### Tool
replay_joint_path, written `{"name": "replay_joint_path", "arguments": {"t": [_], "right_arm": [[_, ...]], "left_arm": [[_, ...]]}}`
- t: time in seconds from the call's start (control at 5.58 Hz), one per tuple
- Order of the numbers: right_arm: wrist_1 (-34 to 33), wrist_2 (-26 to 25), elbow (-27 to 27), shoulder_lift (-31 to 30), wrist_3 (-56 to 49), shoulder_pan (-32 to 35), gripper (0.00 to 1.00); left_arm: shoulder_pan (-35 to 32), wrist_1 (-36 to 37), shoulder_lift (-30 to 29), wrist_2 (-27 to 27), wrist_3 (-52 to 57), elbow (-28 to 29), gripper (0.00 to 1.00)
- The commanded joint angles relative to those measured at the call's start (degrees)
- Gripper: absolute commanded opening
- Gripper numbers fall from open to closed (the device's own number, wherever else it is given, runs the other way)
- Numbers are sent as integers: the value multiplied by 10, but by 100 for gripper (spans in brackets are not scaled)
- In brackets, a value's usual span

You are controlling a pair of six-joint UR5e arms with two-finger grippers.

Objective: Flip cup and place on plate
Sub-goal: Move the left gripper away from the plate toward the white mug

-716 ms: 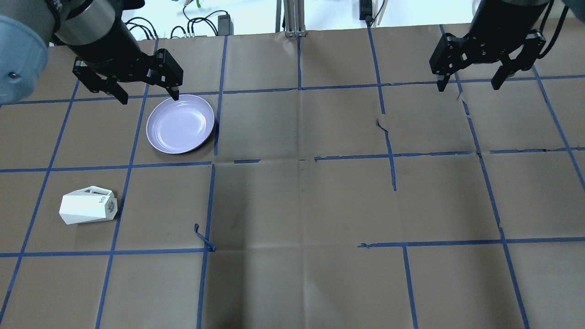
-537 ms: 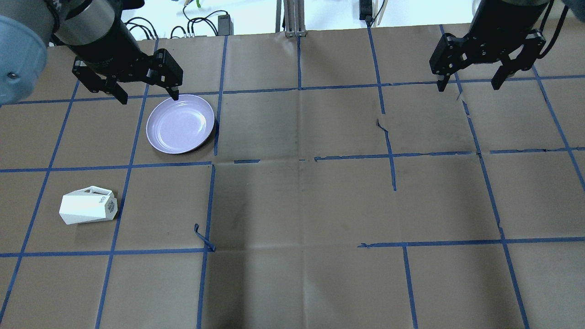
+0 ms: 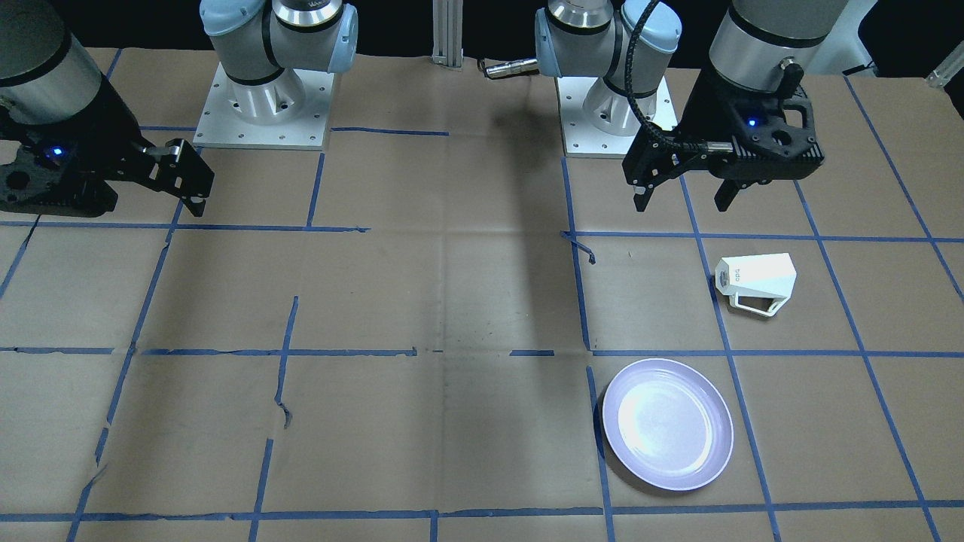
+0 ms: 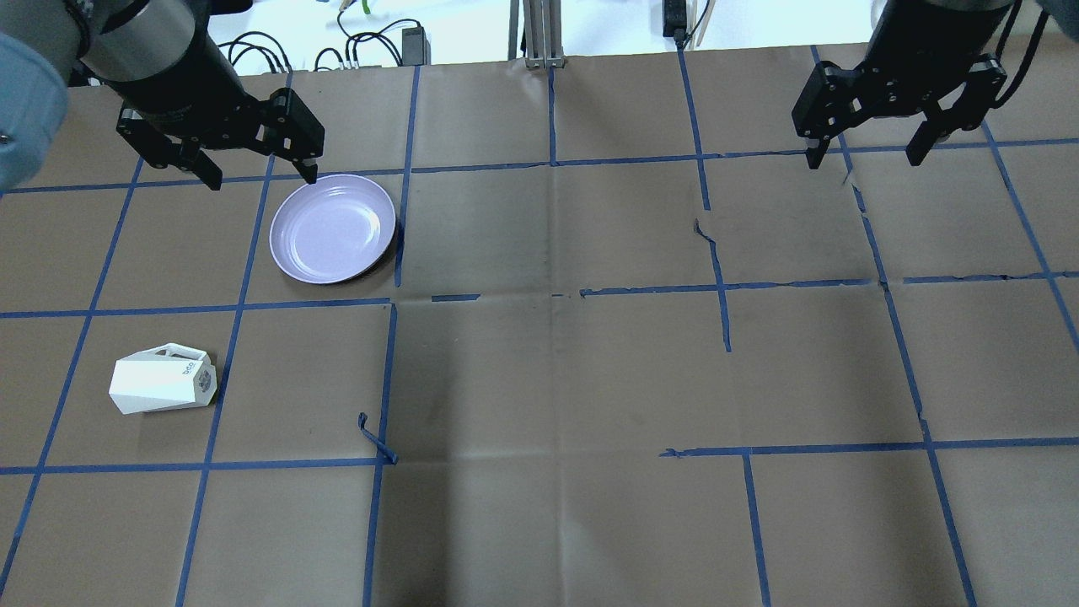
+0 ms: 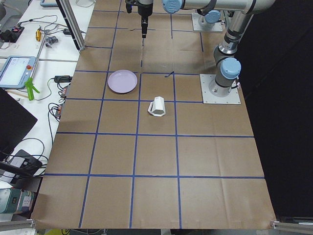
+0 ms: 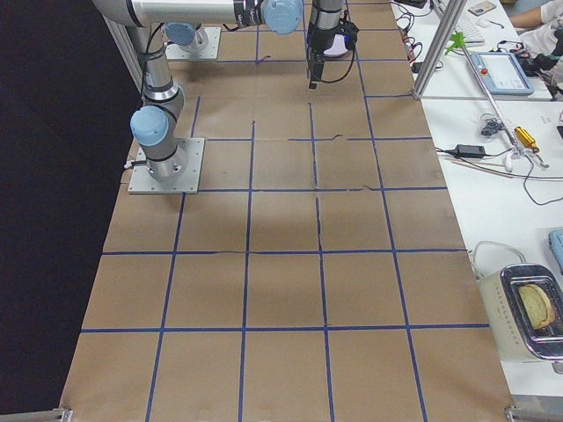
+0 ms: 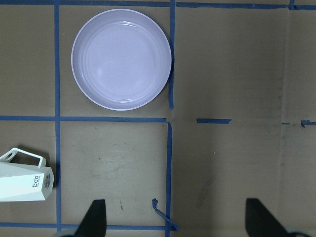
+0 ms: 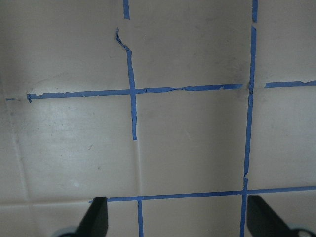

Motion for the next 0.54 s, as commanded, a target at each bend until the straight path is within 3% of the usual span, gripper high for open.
{"name": "replay_joint_path", "arguments": {"t": [0.0, 0.36], "right_arm": [[0, 0, 0, 0, 0, 0, 100], [0, 0, 0, 0, 0, 0, 100]], "left_arm": [[87, -47, 31, 1, 124, -3, 98], [222, -115, 54, 1, 252, 5, 98]]}}
